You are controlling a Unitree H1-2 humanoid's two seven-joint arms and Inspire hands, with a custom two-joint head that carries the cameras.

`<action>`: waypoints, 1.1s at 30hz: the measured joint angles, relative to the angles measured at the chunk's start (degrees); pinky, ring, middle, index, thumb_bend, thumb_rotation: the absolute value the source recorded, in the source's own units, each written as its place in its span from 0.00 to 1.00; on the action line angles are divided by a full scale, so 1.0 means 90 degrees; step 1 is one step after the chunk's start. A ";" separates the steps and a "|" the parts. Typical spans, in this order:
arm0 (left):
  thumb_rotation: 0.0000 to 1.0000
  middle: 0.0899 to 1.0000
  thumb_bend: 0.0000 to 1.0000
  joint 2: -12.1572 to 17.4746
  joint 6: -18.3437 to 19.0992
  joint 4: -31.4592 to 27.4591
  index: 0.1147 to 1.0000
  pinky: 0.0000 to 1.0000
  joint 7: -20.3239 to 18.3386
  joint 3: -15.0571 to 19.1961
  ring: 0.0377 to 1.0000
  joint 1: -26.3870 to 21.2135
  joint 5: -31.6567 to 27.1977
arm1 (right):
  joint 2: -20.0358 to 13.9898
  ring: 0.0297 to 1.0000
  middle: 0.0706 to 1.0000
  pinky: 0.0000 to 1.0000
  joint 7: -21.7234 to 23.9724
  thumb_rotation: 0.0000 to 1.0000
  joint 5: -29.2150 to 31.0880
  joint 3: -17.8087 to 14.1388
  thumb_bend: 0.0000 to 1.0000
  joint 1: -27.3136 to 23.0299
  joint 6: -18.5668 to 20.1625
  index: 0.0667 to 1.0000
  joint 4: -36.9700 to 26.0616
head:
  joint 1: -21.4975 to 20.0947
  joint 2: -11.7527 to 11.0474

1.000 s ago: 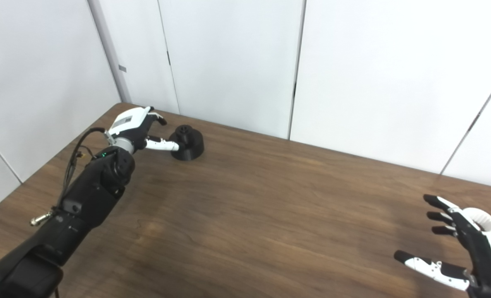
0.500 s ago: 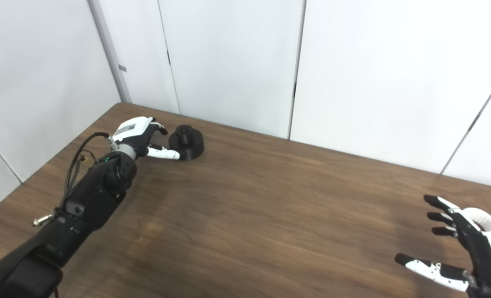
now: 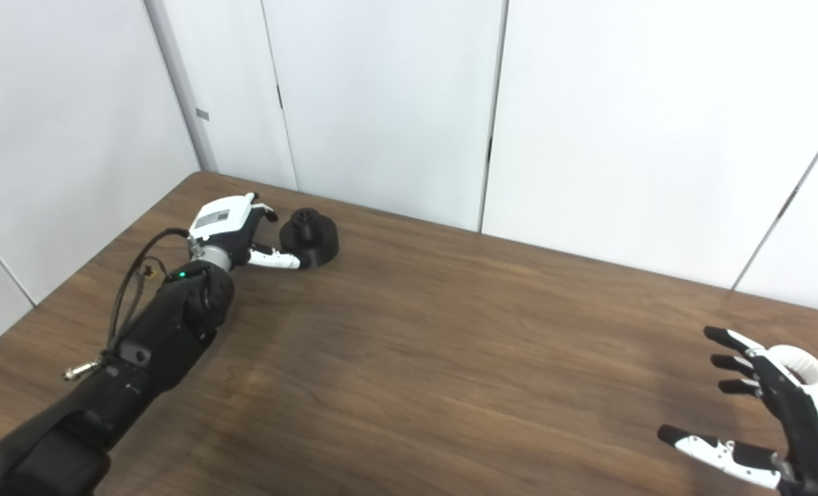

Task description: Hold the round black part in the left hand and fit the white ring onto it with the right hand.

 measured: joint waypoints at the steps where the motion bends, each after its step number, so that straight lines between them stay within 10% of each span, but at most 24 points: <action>1: 0.55 1.00 1.00 -0.0014 -0.0001 0.0016 0.77 1.00 0.0010 -0.0009 1.00 0.0000 -0.0001 | -0.0004 0.78 0.85 0.67 0.0000 0.07 0.0005 -0.0002 0.69 0.0007 0.0000 0.79 0.0000 | -0.0010 0.0000; 33: 0.53 1.00 1.00 -0.0291 -0.0230 0.0689 0.75 1.00 0.0249 -0.0287 1.00 -0.0411 -0.0138 | -0.0018 0.82 0.84 0.69 0.0011 0.10 -0.0129 -0.0011 0.68 0.0184 0.0111 0.75 -0.0267 | -0.0195 0.0078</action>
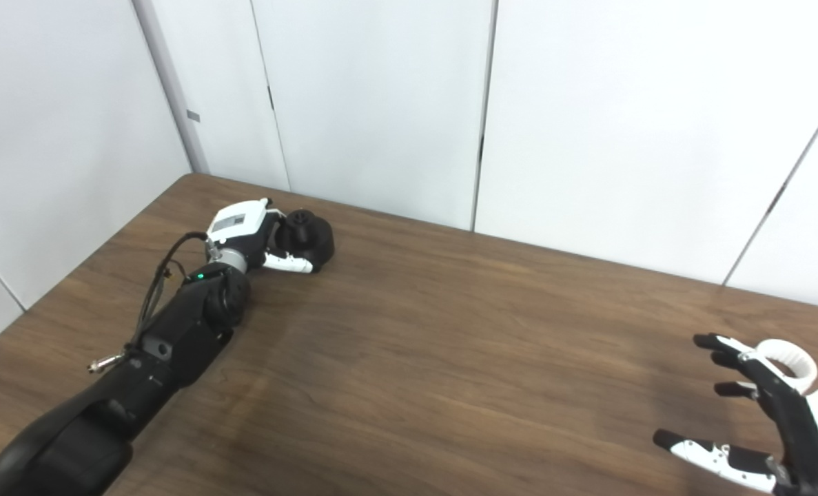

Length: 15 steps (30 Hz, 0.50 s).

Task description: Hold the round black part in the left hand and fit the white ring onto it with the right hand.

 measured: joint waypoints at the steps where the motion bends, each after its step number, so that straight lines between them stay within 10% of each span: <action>1: 0.53 1.00 1.00 0.0000 -0.0002 0.0002 0.75 1.00 0.0000 0.0000 1.00 0.0000 -0.0021 | 0.0000 0.82 0.84 0.69 0.0000 0.10 -0.0030 0.0001 0.68 0.0002 0.0001 0.75 0.0000 | -0.0010 0.0019; 15: 0.22 0.91 0.94 -0.0521 -0.0855 0.0676 0.55 1.00 0.1092 0.0715 0.99 -0.0035 -0.0782 | 0.0000 0.83 0.85 0.71 0.0098 0.17 -0.0160 0.0009 0.67 0.0043 0.0030 0.73 -0.0017 | -0.0059 0.0068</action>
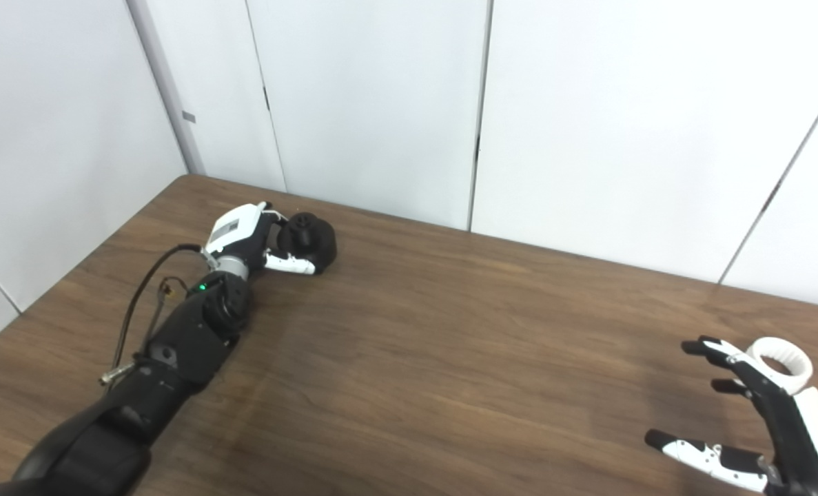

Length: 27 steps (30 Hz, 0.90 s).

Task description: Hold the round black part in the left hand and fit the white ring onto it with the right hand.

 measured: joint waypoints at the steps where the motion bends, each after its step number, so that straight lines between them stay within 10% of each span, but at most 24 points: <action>1: 0.21 0.90 0.94 -0.0009 -0.0086 0.0010 0.54 1.00 0.0090 0.0014 0.98 0.0000 -0.0043 | 0.0000 0.83 0.85 0.71 0.0006 0.17 -0.0001 -0.0005 0.67 0.0005 0.0000 0.73 0.0000 | 0.0000 0.0000; 5: 0.15 0.87 0.92 -0.0009 -0.0382 0.0135 0.48 0.99 0.0441 0.0071 0.95 -0.0003 -0.0098 | 0.0000 0.83 0.85 0.72 0.0028 0.16 0.0000 -0.0014 0.67 0.0021 0.0006 0.73 -0.0001 | 0.0020 0.0000; 6: 0.10 0.87 0.69 -0.0011 -0.0403 0.0157 0.45 1.00 0.0479 0.0081 0.96 -0.0001 -0.0126 | 0.0000 0.83 0.85 0.71 0.0031 0.15 0.0003 -0.0022 0.67 0.0027 0.0006 0.73 -0.0001 | 0.0020 0.0000; 9: 0.07 0.88 0.54 -0.0022 -0.0608 0.0213 0.42 1.00 0.0623 0.0093 0.95 0.0000 -0.0176 | 0.0000 0.82 0.85 0.69 0.0042 0.15 0.0018 -0.0036 0.67 0.0032 0.0006 0.73 -0.0001 | 0.0029 0.0010; 27: 0.06 0.91 0.52 -0.0095 -0.1006 0.0042 0.42 1.00 0.0180 0.0066 0.98 0.0231 -0.0632 | -0.0001 0.83 0.85 0.70 0.0087 0.17 0.0006 -0.0073 0.67 0.0036 0.0025 0.73 -0.0033 | 0.0020 0.0068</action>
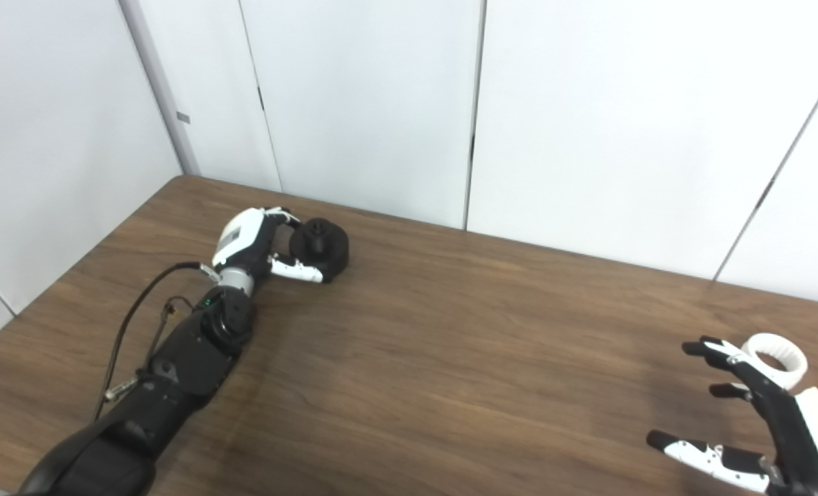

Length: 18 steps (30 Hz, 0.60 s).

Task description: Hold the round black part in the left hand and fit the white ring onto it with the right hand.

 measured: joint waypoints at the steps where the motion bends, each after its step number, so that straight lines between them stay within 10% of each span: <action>1: 0.06 0.90 0.52 0.0020 -0.0098 0.0000 0.42 1.00 -0.0050 -0.0037 0.98 0.0003 -0.0006 | 0.0000 0.83 0.85 0.71 0.0013 0.17 0.0000 0.0000 0.67 0.0000 0.0000 0.73 -0.0003 | 0.0000 0.0000; 18: 0.07 0.94 0.52 0.0042 -0.0820 -0.0363 0.42 1.00 -0.0914 -0.0648 1.00 0.0095 -0.0043 | 0.0000 0.83 0.85 0.70 0.0037 0.19 -0.0012 -0.0007 0.67 -0.0004 -0.0001 0.74 -0.0005 | -0.0049 0.0049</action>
